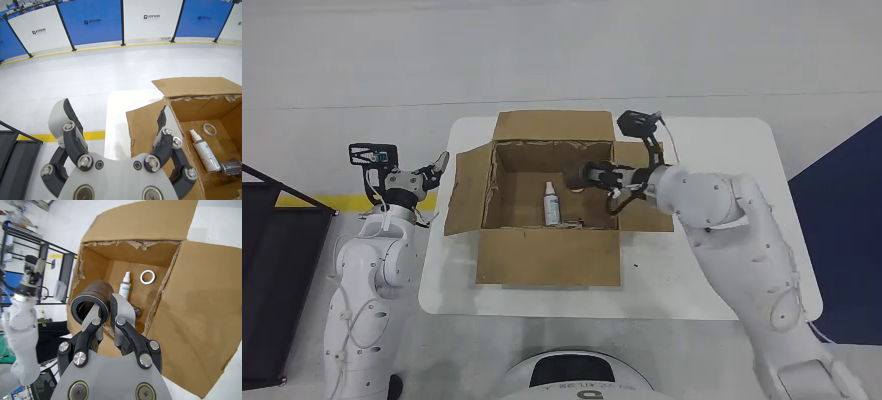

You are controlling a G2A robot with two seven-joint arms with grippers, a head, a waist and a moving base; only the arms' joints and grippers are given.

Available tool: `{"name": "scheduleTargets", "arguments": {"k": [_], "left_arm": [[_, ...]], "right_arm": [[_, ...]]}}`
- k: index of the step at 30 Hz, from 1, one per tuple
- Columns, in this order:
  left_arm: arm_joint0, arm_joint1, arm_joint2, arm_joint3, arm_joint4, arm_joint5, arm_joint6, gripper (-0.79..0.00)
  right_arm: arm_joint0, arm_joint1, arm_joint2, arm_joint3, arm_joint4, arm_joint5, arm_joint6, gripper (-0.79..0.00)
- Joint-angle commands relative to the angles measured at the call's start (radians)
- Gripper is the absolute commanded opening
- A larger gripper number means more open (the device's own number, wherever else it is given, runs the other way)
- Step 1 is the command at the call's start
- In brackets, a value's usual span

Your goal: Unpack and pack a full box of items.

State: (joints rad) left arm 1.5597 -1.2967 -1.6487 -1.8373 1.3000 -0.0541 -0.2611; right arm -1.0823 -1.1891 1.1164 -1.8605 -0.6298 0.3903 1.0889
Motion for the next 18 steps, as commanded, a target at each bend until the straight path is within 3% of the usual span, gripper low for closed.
{"name": "scheduleTargets", "arguments": {"k": [1,9,18], "left_arm": [[0.000,0.000,0.000,0.000,0.000,0.000,0.000,0.000],[0.000,0.000,0.000,0.000,0.000,0.000,0.000,0.000],[0.000,0.000,0.000,0.000,0.000,0.000,0.000,0.000]], "right_arm": [[0.047,-0.006,-0.098,0.048,-0.127,0.013,0.024,-0.785],[0.171,-0.049,-0.326,0.175,-0.369,0.114,0.088,-0.785],[0.299,-0.125,-0.494,0.359,-0.466,0.182,0.138,-0.785]]}}
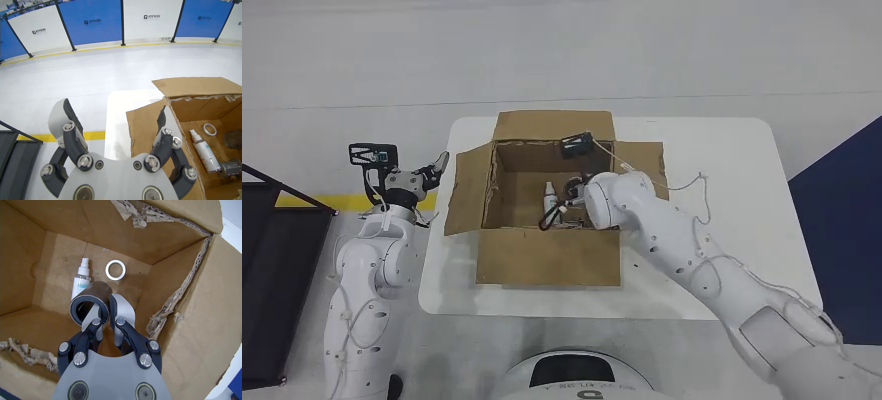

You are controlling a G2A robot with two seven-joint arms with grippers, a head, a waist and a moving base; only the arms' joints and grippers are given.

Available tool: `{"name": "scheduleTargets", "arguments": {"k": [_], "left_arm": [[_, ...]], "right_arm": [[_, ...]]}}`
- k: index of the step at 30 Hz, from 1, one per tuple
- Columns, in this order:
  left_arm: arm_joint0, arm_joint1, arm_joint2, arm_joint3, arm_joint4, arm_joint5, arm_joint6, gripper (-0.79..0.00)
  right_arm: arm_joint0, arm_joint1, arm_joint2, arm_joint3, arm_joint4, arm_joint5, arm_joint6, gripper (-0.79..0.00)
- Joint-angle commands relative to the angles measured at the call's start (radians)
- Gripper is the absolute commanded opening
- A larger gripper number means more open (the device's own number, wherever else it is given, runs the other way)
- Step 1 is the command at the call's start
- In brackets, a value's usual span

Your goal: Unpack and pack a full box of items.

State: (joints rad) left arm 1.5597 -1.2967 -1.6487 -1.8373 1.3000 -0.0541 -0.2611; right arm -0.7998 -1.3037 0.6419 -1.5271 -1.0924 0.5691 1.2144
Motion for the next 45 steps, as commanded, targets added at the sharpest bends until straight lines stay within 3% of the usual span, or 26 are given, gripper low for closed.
{"name": "scheduleTargets", "arguments": {"k": [1,2,4,6,11,15,19,23,28,33,35,36,38,45], "left_arm": [[0.000,0.000,0.000,0.000,0.000,0.000,0.000,0.000],[0.000,0.000,0.000,0.000,0.000,0.000,0.000,0.000],[0.000,0.000,0.000,0.000,0.000,0.000,0.000,0.000],[0.000,0.000,0.000,0.000,0.000,0.000,0.000,0.000],[0.000,0.000,0.000,0.000,0.000,0.000,0.000,0.000],[0.000,0.000,0.000,0.000,0.000,0.000,0.000,0.000],[0.000,0.000,0.000,0.000,0.000,0.000,0.000,0.000],[0.000,0.000,0.000,0.000,0.000,0.000,0.000,0.000],[0.000,0.000,0.000,0.000,0.000,0.000,0.000,0.000],[0.000,0.000,0.000,0.000,0.000,0.000,0.000,0.000],[0.000,0.000,0.000,0.000,0.000,0.000,0.000,0.000],[0.000,0.000,0.000,0.000,0.000,0.000,0.000,0.000],[0.000,0.000,0.000,0.000,0.000,0.000,0.000,0.000],[0.000,0.000,0.000,0.000,0.000,0.000,0.000,0.000]], "right_arm": [[0.028,-0.020,-0.033,0.044,0.001,0.004,0.021,-0.785],[0.038,-0.030,-0.044,0.063,0.001,0.009,0.025,-0.776],[0.053,-0.048,-0.064,0.103,0.005,0.014,0.022,-0.653],[0.065,-0.065,-0.081,0.143,0.009,0.019,0.017,-0.634],[0.079,-0.104,-0.091,0.201,0.040,0.047,-0.010,-0.483],[0.072,-0.120,-0.054,0.167,0.088,0.070,-0.033,-0.413],[0.030,-0.102,0.045,0.026,0.099,0.103,-0.067,-0.400],[-0.100,-0.058,0.191,-0.220,0.071,0.105,-0.102,-0.403],[-0.326,-0.004,0.437,-0.492,0.084,0.017,-0.152,-0.385],[-0.506,0.026,0.688,-0.625,0.187,-0.104,-0.192,-0.388],[-0.556,0.033,0.776,-0.647,0.250,-0.147,-0.207,-0.256],[-0.577,0.035,0.820,-0.647,0.275,-0.158,-0.218,0.000],[-0.599,0.036,0.870,-0.652,0.321,-0.161,-0.242,0.000],[-0.599,0.036,0.870,-0.652,0.321,-0.161,-0.242,0.000]]}}
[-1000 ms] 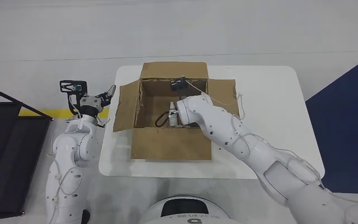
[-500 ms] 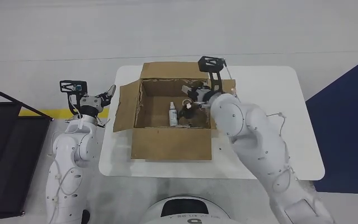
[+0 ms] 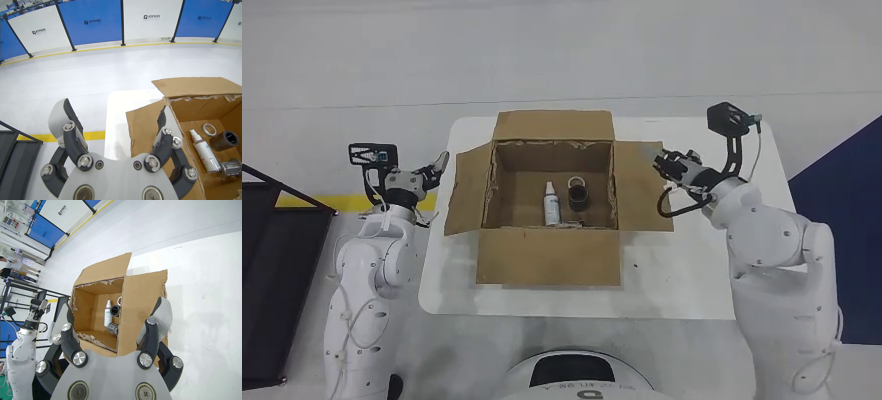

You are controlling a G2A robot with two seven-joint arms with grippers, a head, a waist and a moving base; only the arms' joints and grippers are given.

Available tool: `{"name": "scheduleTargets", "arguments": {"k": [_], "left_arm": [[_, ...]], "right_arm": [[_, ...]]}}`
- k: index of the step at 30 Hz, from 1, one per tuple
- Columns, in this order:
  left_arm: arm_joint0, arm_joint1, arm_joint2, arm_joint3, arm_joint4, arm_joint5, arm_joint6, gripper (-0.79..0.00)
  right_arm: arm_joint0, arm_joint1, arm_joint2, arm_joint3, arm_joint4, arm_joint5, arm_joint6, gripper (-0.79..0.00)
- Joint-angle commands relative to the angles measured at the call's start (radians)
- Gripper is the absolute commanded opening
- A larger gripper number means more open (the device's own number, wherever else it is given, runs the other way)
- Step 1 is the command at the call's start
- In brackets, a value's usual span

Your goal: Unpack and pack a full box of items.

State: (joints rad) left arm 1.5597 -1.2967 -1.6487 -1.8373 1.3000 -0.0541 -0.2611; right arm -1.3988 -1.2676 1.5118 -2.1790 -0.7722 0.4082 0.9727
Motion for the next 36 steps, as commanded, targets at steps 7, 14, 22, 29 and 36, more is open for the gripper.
{"name": "scheduleTargets", "arguments": {"k": [7,14,22,29,36], "left_arm": [[0.000,0.000,0.000,0.000,0.000,0.000,0.000,0.000],[0.000,0.000,0.000,0.000,0.000,0.000,0.000,0.000],[0.000,0.000,0.000,0.000,0.000,0.000,0.000,0.000],[0.000,0.000,0.000,0.000,0.000,0.000,0.000,0.000],[0.000,0.000,0.000,0.000,0.000,0.000,0.000,0.000]], "right_arm": [[0.001,0.001,0.009,0.061,0.016,-0.018,-0.010,0.000],[0.035,0.020,0.087,0.261,0.037,-0.097,0.094,0.000],[0.125,0.032,0.105,0.469,0.193,-0.200,0.243,0.000],[0.242,0.048,0.183,0.720,0.473,-0.209,0.427,0.000],[0.307,0.063,0.211,0.914,0.821,-0.163,0.563,0.000]]}}
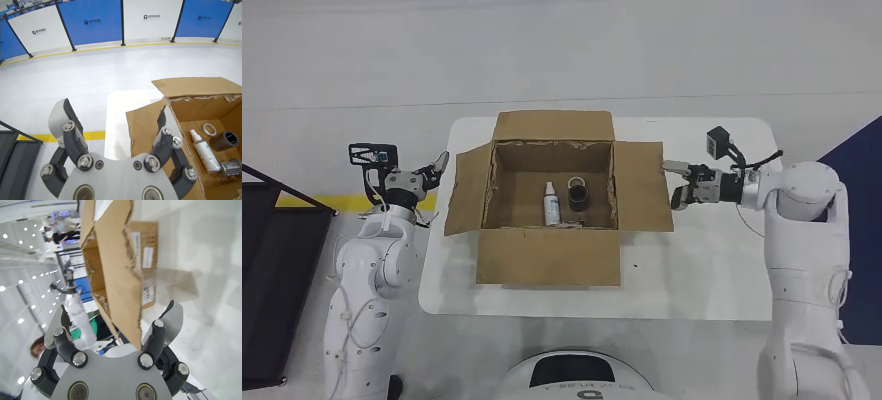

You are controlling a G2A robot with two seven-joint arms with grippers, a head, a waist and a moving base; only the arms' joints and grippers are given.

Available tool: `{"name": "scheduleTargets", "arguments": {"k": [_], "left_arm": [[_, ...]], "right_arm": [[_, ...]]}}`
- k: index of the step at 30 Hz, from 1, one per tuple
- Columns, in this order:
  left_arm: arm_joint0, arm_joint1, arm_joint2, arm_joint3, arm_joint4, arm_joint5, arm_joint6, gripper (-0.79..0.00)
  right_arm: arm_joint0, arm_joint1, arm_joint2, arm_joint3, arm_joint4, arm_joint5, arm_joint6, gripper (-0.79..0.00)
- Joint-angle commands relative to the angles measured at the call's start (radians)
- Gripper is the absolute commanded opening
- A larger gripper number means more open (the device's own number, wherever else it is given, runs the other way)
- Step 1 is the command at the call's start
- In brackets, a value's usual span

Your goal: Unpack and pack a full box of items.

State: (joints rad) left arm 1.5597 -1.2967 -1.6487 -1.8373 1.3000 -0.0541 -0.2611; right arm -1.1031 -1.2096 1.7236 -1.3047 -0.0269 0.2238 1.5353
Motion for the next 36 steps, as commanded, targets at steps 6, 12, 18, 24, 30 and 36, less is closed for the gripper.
{"name": "scheduleTargets", "arguments": {"k": [6,12,18,24,30,36], "left_arm": [[0.000,0.000,0.000,0.000,0.000,0.000,0.000,0.000],[0.000,0.000,0.000,0.000,0.000,0.000,0.000,0.000],[0.000,0.000,0.000,0.000,0.000,0.000,0.000,0.000],[0.000,0.000,0.000,0.000,0.000,0.000,0.000,0.000],[0.000,0.000,-0.002,0.002,-0.002,0.003,0.002,0.000],[0.000,0.008,-0.070,0.096,0.052,0.036,0.035,0.000]], "right_arm": [[0.040,0.038,-0.027,0.103,0.232,0.025,0.001,0.000],[0.041,0.057,-0.092,0.063,0.306,-0.003,0.001,0.000],[0.055,0.058,-0.176,-0.050,0.315,-0.009,-0.036,0.000],[0.066,0.049,-0.288,-0.145,0.305,-0.008,-0.120,0.000],[0.098,0.033,-0.438,-0.125,0.248,-0.008,-0.213,0.000],[0.150,0.020,-0.535,-0.064,0.244,-0.008,-0.227,0.000]]}}
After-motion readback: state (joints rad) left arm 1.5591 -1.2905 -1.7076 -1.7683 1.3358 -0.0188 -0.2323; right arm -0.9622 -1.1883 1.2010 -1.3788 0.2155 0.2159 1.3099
